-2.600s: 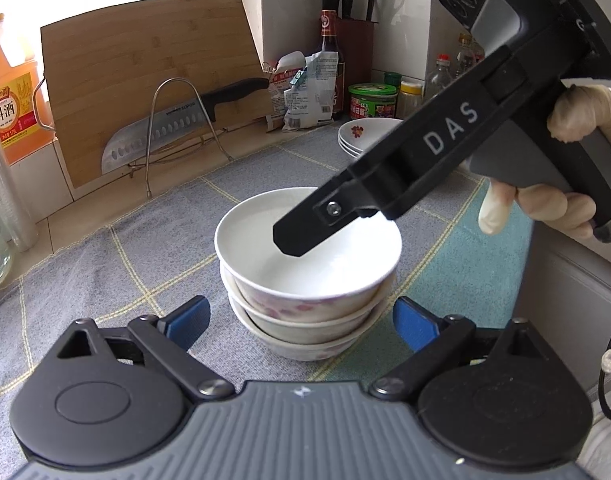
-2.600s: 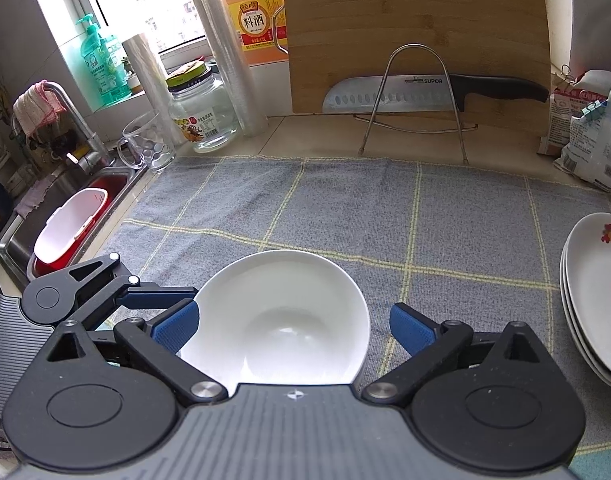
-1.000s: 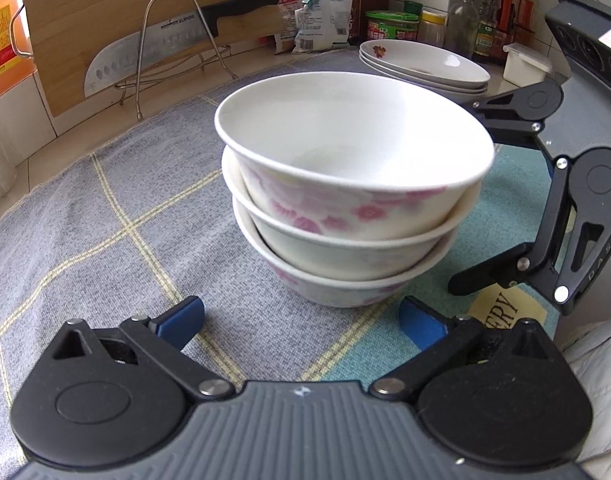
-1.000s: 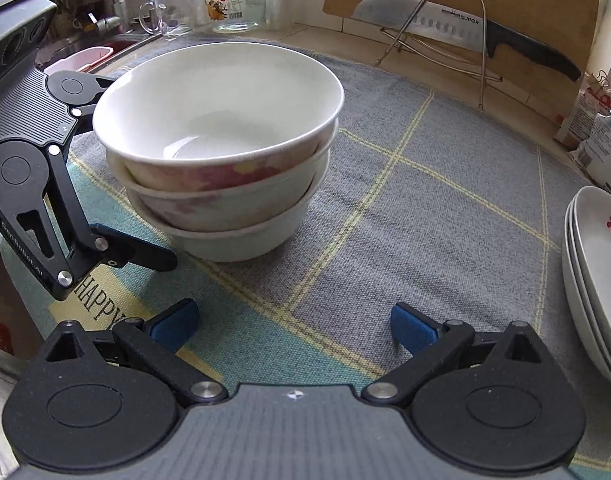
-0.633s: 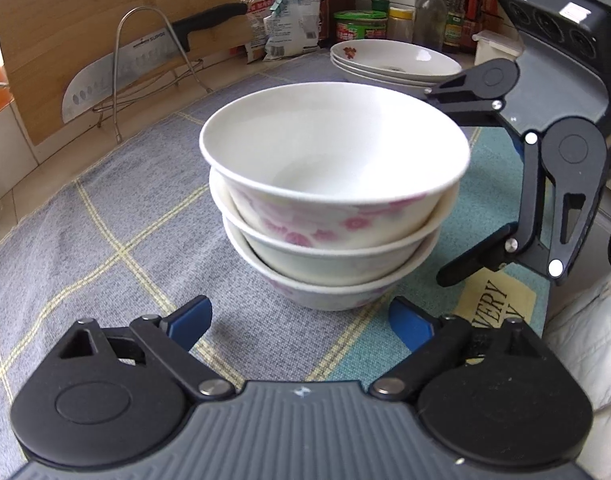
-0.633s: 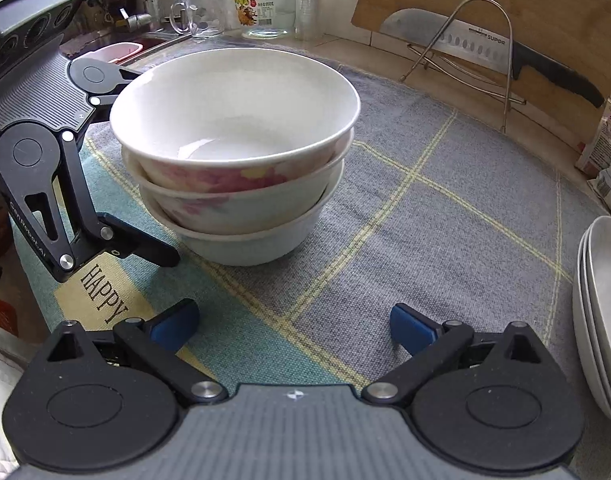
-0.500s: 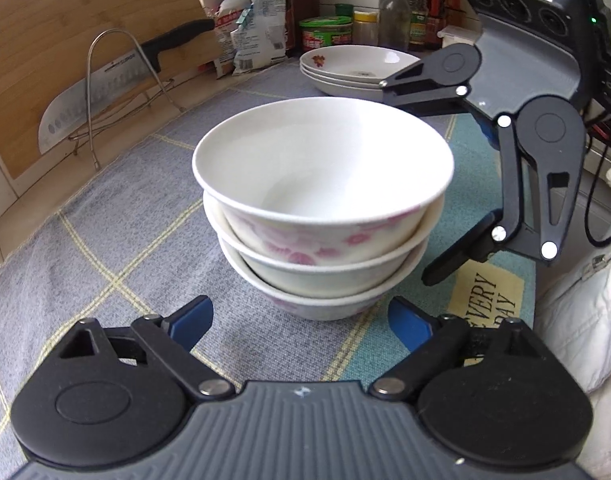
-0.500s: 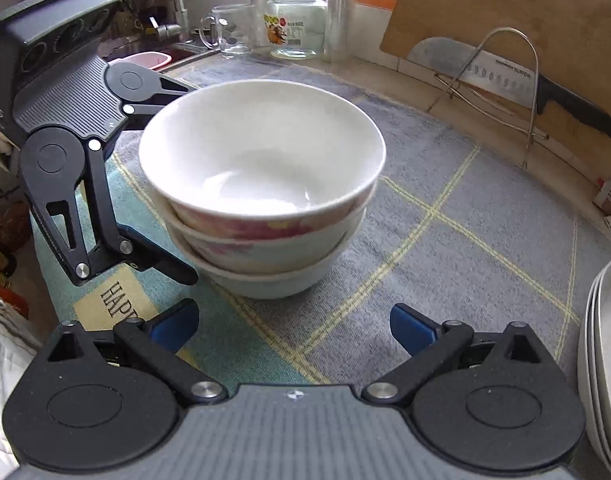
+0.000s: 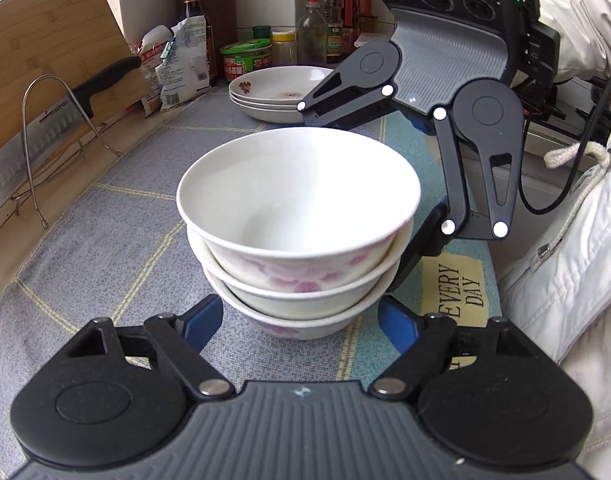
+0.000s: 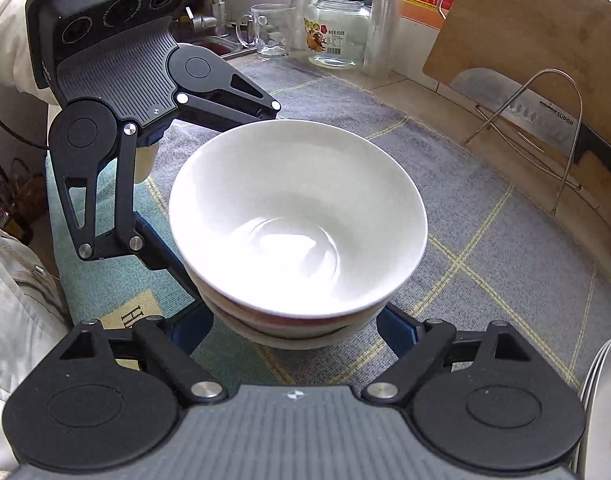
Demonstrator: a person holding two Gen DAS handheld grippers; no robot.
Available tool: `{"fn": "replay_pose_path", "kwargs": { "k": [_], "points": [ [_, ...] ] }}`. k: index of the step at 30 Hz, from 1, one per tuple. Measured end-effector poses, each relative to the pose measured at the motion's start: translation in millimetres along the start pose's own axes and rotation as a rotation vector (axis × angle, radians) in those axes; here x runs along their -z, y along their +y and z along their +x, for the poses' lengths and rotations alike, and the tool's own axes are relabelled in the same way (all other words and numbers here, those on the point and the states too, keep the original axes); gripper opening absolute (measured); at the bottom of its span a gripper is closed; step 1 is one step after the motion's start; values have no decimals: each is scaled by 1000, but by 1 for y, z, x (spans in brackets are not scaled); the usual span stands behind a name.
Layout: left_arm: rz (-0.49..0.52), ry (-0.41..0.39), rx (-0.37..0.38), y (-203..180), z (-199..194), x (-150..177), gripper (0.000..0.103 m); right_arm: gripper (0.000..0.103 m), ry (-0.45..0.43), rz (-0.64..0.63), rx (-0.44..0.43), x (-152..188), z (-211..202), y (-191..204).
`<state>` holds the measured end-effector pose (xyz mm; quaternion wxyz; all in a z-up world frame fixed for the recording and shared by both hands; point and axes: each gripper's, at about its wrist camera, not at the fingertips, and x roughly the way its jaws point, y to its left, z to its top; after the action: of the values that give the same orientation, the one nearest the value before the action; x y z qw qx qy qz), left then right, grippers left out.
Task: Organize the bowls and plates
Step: 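Carry the bowl stack with both grippers over the flower-print plate stack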
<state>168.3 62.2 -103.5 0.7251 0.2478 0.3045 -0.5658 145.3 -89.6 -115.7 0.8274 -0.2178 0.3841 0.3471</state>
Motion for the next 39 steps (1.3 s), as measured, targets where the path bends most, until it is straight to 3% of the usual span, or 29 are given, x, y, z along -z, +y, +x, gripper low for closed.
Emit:
{"fn": "replay_pose_path", "kwargs": {
  "k": [9, 20, 39],
  "points": [
    [-28, 11, 66, 13, 2, -1, 79, 87, 26, -11, -52, -2, 3, -6],
    [-21, 20, 90, 17, 2, -2, 80, 86, 38, -27, -59, -2, 4, -5],
    [-12, 21, 62, 7, 4, -18, 80, 85, 39, -16, -50, 2, -10, -10]
  ]
}}
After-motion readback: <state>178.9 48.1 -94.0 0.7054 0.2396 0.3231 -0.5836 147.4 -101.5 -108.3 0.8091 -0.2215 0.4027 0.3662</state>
